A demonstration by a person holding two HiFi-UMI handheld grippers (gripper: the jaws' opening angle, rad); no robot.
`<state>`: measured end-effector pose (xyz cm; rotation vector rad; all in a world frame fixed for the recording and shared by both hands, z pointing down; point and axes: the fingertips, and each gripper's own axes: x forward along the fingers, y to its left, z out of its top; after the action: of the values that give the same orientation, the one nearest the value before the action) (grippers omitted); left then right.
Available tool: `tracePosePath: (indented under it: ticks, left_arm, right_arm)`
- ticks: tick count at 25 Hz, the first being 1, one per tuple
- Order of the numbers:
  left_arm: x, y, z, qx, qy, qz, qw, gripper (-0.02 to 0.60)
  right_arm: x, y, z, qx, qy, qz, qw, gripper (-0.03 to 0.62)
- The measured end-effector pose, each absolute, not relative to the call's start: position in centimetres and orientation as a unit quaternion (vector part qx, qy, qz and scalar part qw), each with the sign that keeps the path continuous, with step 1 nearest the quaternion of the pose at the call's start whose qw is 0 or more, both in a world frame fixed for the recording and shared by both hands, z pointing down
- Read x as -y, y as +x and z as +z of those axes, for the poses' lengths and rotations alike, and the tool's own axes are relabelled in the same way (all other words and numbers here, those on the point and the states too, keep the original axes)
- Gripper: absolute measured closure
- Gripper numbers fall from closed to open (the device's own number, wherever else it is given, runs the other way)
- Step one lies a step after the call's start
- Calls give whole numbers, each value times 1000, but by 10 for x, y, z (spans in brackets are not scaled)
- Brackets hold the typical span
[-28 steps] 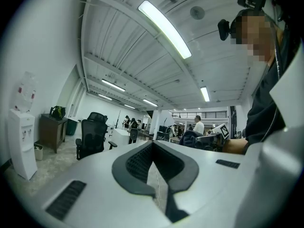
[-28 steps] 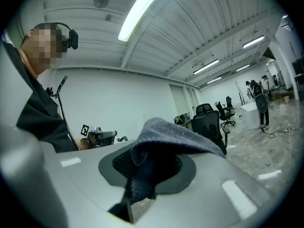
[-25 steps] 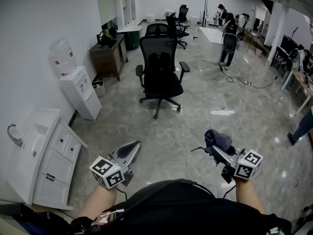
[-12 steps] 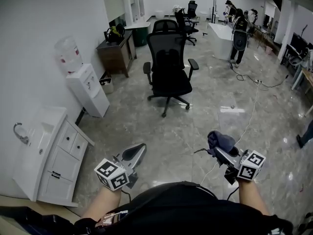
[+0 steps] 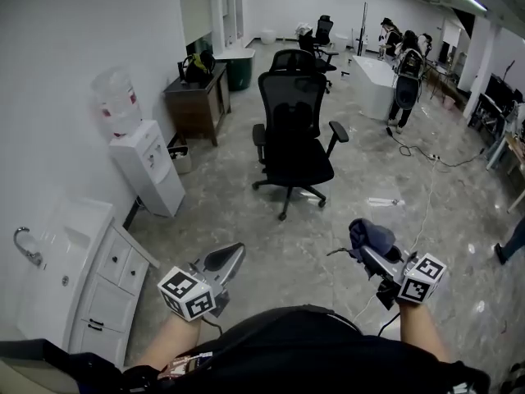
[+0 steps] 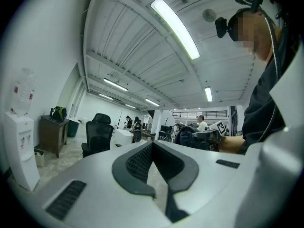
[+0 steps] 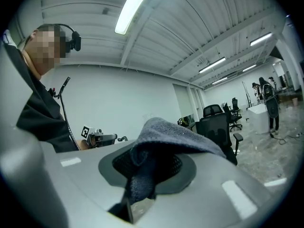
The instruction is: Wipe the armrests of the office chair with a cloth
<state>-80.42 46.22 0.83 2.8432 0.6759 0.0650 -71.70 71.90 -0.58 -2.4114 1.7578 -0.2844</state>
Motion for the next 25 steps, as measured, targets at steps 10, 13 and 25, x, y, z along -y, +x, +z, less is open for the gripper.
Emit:
tracePosePath:
  ticks: [10, 13, 25]
  left_arm:
    - [-364, -714, 25, -235, 964, 35, 119, 586]
    - [-364, -678, 33, -230, 965, 41, 121, 586]
    - [-422, -499, 9, -162, 980, 17, 110, 586]
  right_arm:
    - [-625, -632, 11, -571, -810, -115, 72, 516]
    - [-626, -592, 18, -572, -808, -120, 79, 516]
    - [-644, -384, 6, -654, -749, -98, 44, 516]
